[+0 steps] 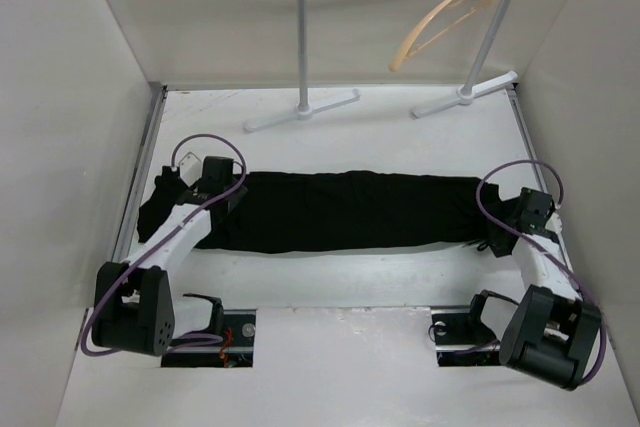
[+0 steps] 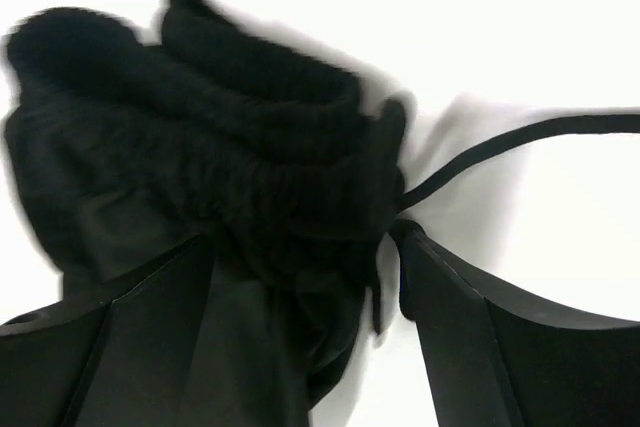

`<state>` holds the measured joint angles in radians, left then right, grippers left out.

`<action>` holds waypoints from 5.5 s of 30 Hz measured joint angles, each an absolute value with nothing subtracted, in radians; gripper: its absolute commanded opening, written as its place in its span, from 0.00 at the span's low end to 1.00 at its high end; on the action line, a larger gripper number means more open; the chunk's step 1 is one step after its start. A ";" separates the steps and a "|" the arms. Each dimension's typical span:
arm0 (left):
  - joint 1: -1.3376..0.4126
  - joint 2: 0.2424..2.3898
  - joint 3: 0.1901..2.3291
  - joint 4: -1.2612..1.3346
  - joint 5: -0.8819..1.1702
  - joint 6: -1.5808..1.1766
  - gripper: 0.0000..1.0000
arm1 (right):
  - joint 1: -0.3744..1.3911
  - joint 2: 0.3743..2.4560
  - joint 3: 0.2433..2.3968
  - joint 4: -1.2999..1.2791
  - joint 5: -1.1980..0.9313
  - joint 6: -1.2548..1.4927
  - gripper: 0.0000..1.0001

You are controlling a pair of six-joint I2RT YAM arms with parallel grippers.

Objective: Place the trousers on the hanger
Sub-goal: Fold the trousers at the center of the board.

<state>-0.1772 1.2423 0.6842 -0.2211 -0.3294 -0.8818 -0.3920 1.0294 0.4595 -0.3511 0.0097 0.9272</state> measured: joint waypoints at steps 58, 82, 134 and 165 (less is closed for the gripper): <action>-0.006 0.795 1.134 -0.646 -0.302 -0.846 0.56 | 1.085 1.737 1.786 -0.540 0.546 1.052 0.27; -0.106 1.181 0.922 -0.587 -0.213 -0.694 0.56 | 0.776 1.274 0.989 -0.300 0.170 0.867 0.33; 0.192 0.778 0.512 -0.545 -0.054 -0.964 0.08 | 0.671 1.018 0.522 -0.189 -0.118 0.785 0.82; 0.376 1.069 0.501 -0.100 -0.065 -0.853 0.47 | 0.567 1.048 0.505 -0.105 -0.166 0.841 0.89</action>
